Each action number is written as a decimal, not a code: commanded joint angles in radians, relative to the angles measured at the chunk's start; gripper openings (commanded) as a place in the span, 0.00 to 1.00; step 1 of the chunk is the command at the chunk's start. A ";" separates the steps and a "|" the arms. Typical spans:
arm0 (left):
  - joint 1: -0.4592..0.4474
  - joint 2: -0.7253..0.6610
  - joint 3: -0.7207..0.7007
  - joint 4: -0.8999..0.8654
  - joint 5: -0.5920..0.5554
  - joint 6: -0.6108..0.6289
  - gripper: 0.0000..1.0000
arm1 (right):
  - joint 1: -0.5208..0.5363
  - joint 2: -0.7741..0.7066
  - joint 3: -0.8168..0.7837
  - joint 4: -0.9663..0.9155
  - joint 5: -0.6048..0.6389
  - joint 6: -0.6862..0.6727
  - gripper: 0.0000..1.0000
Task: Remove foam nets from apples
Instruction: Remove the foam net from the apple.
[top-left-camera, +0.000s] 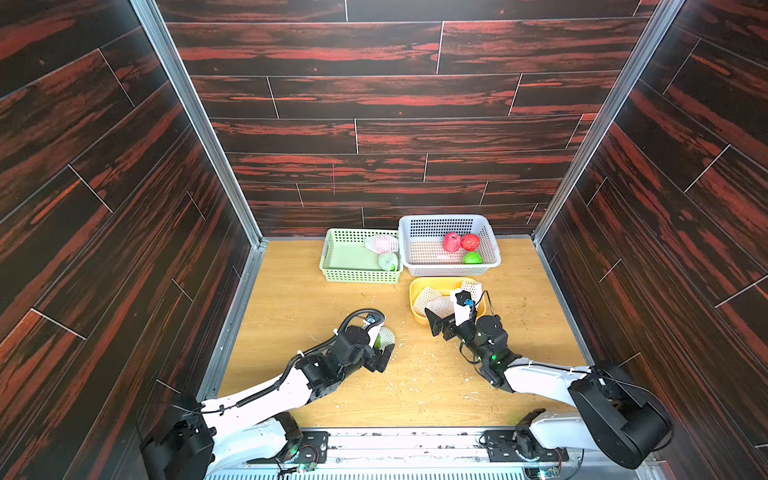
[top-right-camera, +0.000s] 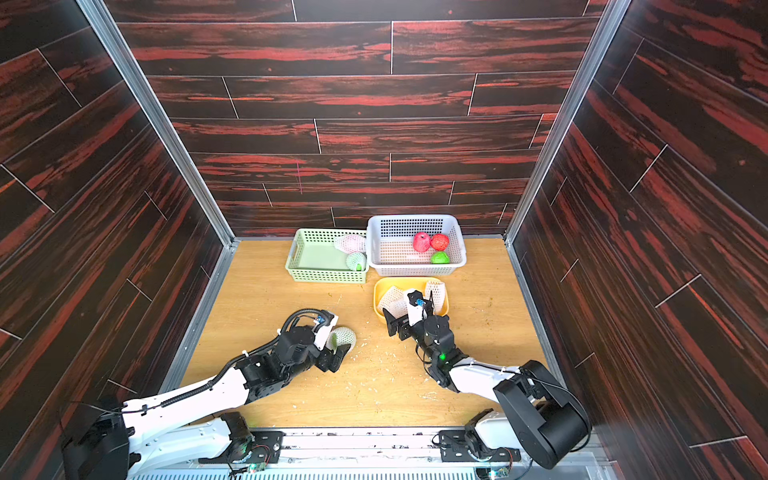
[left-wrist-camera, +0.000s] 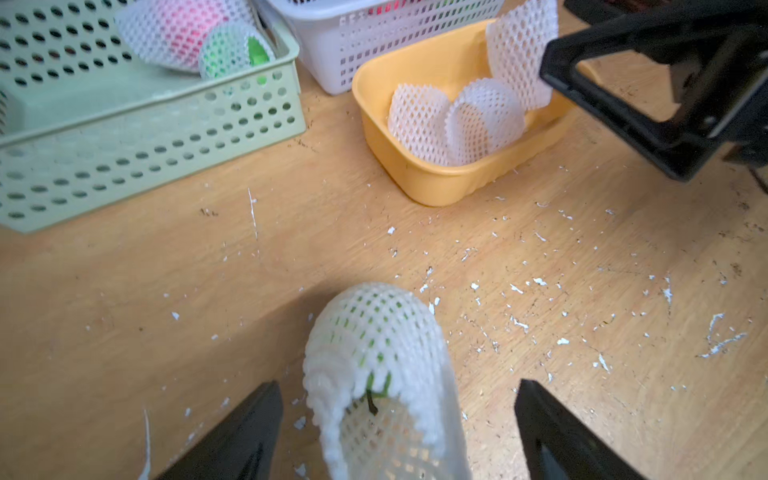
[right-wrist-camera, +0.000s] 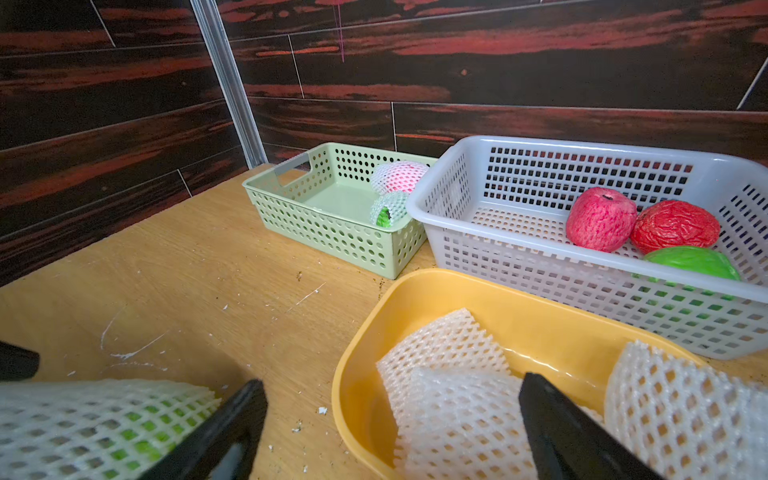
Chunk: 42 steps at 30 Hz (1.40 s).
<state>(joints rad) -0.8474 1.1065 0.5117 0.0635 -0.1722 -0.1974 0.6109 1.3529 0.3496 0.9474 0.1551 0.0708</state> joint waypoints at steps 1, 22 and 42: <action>0.000 0.026 -0.005 0.032 -0.058 -0.018 0.88 | 0.006 0.013 0.028 0.012 -0.009 0.006 0.98; 0.125 0.081 0.151 0.047 0.017 0.154 0.19 | 0.006 0.009 0.038 -0.018 0.005 0.007 0.98; 0.162 0.334 0.576 0.109 0.247 0.237 0.15 | 0.005 -0.197 -0.073 0.046 0.242 0.012 0.98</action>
<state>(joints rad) -0.6907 1.4033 1.0256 0.1028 0.0093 0.0380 0.6117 1.2236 0.3023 0.9562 0.2691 0.0708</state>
